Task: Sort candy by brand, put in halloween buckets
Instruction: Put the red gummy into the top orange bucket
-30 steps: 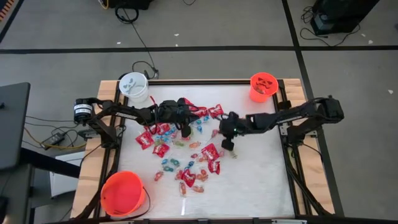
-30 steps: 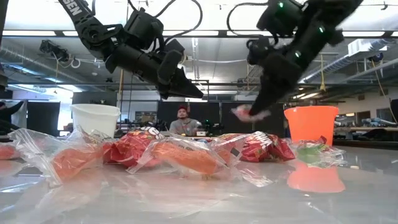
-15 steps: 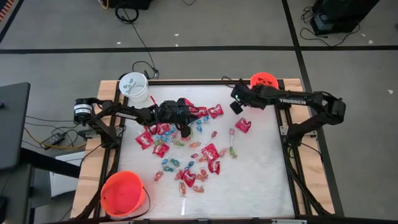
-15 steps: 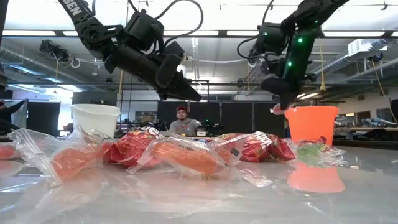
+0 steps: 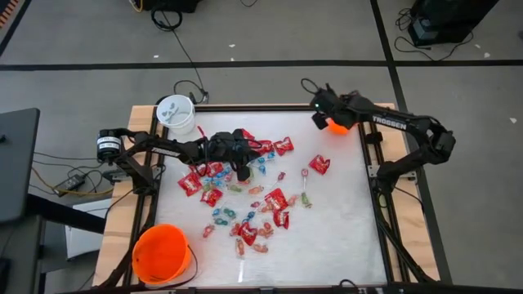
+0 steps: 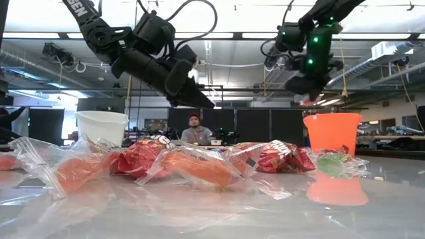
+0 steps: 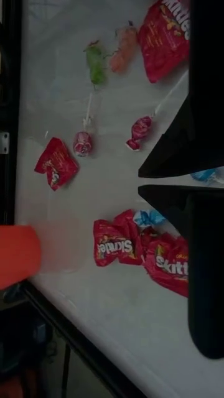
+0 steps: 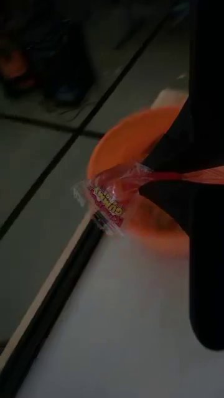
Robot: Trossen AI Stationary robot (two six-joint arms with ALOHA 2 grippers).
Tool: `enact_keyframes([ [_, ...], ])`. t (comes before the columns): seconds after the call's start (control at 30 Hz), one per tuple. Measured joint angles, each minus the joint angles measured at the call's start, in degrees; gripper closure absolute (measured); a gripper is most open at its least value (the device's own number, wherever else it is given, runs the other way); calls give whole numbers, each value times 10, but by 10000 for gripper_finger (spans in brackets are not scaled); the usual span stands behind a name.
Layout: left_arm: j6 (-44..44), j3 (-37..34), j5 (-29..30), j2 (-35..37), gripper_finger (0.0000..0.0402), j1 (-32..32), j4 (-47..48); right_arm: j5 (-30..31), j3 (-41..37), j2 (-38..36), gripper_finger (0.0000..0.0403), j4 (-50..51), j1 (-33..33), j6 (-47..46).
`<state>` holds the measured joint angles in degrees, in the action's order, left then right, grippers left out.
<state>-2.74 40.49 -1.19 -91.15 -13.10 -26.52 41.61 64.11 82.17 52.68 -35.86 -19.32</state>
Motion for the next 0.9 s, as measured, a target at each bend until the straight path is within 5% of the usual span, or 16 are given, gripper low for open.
enact_keyframes([
  [0.2, 3, 0, 1, 0, 365, 0, 26, -17, 3, 3, 379, 72, -62, -47],
  [0.63, 3, 0, 16, 0, 365, -4, -3, -88, 4, 70, 377, 67, -162, -47],
  [0.9, 4, 0, 16, 0, 365, -4, 0, -222, 7, 125, 369, 19, -168, 12],
])
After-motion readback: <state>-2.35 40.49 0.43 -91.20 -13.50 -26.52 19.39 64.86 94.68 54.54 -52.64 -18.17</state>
